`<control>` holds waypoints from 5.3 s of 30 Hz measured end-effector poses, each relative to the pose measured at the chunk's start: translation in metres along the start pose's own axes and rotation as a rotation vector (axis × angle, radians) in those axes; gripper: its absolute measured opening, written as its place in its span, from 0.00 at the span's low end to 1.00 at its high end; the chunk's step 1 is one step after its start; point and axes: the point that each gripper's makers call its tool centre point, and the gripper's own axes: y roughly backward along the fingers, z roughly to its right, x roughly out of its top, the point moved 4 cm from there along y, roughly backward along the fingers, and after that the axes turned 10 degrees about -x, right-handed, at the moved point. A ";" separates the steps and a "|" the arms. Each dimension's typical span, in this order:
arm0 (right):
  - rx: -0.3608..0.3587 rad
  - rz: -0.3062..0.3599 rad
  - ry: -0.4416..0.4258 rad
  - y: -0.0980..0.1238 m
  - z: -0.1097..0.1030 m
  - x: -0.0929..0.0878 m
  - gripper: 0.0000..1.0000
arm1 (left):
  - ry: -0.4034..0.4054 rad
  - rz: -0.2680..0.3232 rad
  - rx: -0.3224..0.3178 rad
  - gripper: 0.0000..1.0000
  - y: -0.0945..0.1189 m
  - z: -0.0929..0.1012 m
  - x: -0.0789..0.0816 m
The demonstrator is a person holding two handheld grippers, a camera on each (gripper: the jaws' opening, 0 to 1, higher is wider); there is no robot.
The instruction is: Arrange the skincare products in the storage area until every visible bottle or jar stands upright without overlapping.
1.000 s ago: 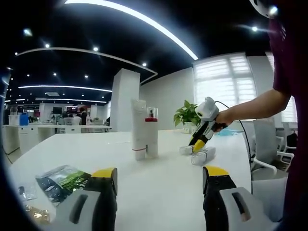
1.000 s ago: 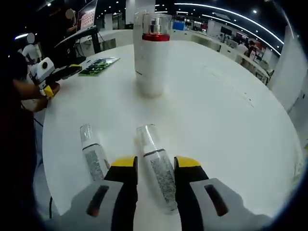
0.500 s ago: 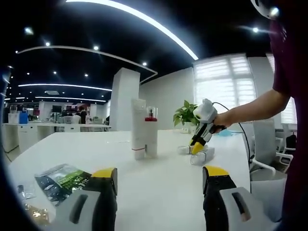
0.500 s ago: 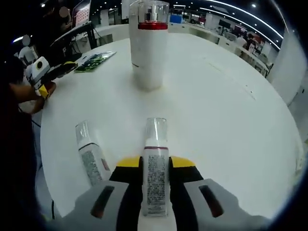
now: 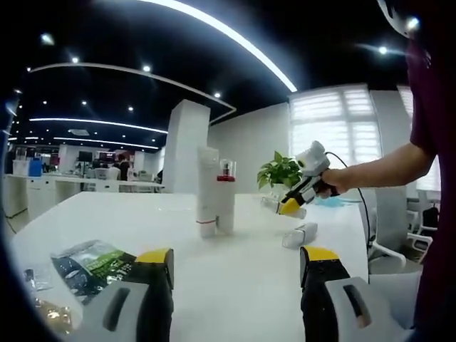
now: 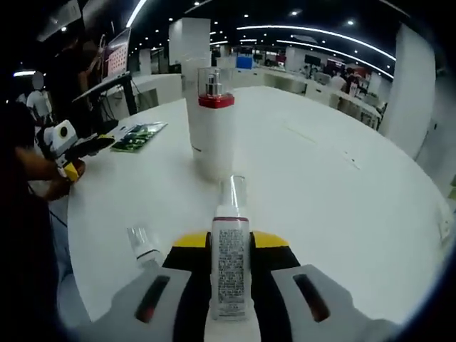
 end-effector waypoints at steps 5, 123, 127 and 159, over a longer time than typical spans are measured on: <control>0.001 0.073 -0.020 0.004 -0.014 0.011 0.18 | 0.084 0.021 0.022 0.74 0.004 -0.010 0.006; -0.041 0.420 0.023 0.003 -0.239 0.061 0.20 | 0.169 -0.023 -0.174 0.22 -0.018 0.055 0.070; 0.020 0.419 0.021 0.003 -0.238 0.060 0.20 | 0.096 -0.078 -0.239 0.21 -0.017 0.058 0.070; 0.317 0.443 -0.046 0.024 -0.228 0.059 0.22 | 0.112 -0.121 -0.416 0.41 -0.015 0.058 0.062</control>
